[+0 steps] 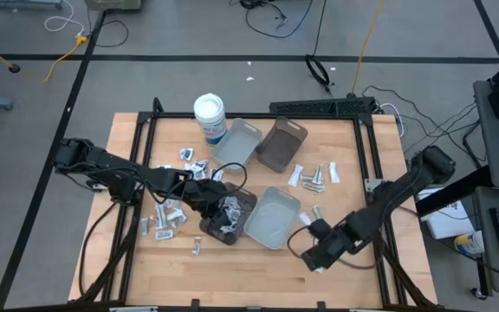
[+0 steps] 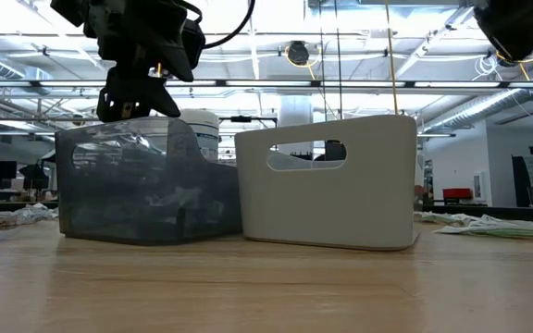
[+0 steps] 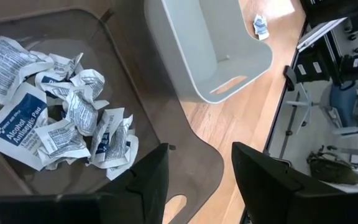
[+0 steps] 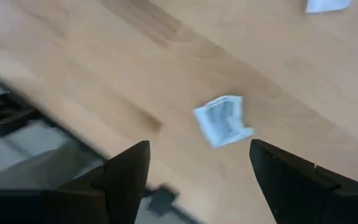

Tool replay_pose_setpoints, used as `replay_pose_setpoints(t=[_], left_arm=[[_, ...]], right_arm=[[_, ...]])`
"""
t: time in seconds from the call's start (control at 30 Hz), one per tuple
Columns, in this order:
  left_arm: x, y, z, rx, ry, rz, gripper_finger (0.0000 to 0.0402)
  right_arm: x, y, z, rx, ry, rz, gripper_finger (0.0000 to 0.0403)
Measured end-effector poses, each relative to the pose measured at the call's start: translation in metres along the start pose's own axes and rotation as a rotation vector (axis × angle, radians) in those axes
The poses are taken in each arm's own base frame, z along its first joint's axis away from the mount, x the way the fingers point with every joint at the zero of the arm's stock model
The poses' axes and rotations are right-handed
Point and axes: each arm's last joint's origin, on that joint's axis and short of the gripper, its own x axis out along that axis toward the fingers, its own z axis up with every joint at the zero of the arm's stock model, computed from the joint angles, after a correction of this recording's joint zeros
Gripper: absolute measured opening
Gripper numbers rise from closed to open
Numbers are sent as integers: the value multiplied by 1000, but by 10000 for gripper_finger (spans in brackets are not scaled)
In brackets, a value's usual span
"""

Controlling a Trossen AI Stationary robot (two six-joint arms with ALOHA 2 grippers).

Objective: Pick & Place First Aid Supplies
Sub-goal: Put the blue alcohol pad into the bottom black bin

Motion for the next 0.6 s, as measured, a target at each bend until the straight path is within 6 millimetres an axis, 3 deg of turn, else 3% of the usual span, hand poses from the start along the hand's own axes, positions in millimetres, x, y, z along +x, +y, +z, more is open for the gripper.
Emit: replay_pose_setpoints(t=[0.27, 0.47, 0.6], left_arm=[[0, 0, 0, 15, 0, 0, 177], [0, 0, 0, 17, 0, 0, 177], [0, 0, -1, 17, 18, -12, 177]], right_arm=[[48, -2, -8, -75, -34, -158, 272], [72, 2, -13, -104, -30, -148, 268], [79, 4, -13, -86, -23, -145, 238]])
